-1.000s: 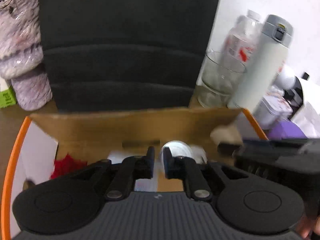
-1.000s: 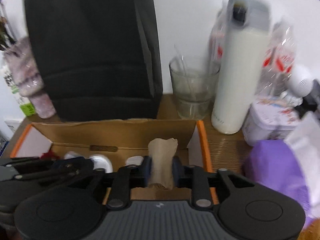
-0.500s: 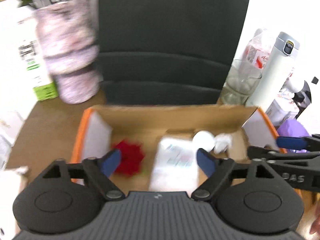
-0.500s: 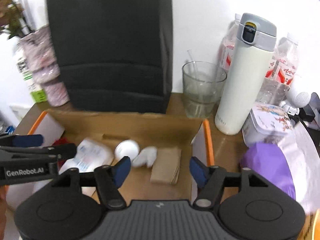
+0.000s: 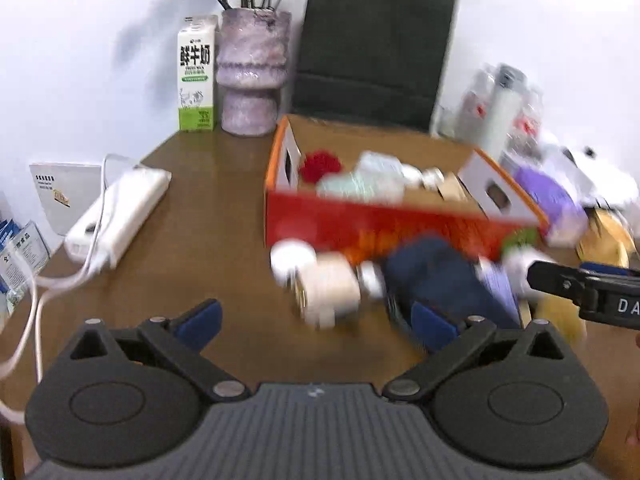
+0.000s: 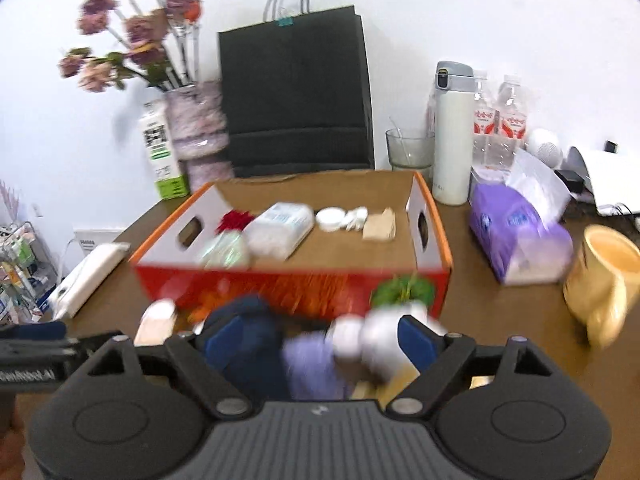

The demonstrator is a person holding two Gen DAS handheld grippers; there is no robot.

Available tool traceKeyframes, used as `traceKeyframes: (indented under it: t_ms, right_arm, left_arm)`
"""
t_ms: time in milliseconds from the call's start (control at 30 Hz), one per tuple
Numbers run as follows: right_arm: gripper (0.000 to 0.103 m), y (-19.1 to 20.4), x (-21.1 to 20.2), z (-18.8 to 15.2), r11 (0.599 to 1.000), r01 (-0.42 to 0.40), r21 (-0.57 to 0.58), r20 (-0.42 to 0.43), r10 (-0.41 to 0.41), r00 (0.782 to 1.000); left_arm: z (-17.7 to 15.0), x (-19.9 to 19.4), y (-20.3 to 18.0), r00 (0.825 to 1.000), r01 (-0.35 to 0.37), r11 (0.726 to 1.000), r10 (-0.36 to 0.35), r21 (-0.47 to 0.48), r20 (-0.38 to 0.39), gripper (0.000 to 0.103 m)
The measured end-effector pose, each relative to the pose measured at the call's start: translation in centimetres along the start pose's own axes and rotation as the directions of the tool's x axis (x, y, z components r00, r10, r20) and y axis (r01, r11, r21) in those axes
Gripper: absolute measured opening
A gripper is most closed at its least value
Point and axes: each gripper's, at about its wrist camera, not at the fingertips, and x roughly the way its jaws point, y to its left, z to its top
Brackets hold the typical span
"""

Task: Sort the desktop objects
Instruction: 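Move both open tools back over the table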

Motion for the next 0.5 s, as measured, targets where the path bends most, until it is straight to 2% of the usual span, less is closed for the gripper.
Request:
traceKeyframes:
  t_ms: [133, 300, 367, 500]
  right_arm:
    - [0.086, 1.1, -2.8, -5.1, 0.999, -0.034, 0.011, 0.0, 0.034, 0.999]
    - [0.086, 3.0, -5.8, -9.8, 0.997, -0.013, -0.08, 0.023, 0.015, 1.0]
    - [0.087, 3.4, -6.9, -11.1, 0.994, -0.017, -0.108, 0.043, 0.021, 0.999]
    - [0.09, 3.6, -8.1, -12.6, 0.995, -0.019, -0.102, 0.047, 0.024, 0.999]
  left_arm:
    - [-4.8, -2.6, -0.8, 0.999, -0.017, 0.998, 0.015, 0.068, 0.036, 0.103]
    - [-9.4, -4.7, -1.5, 0.996, -0.03, 0.989, 0.018, 0.146, 0.084, 0.103]
    - [-10.7, -5.3, -1.4, 0.993, -0.054, 0.988, 0.038, 0.144, 0.108, 0.103]
    - [-12.1, -5.9, -0.8, 0.995, -0.044, 0.993, 0.034, 0.107, 0.09, 0.103]
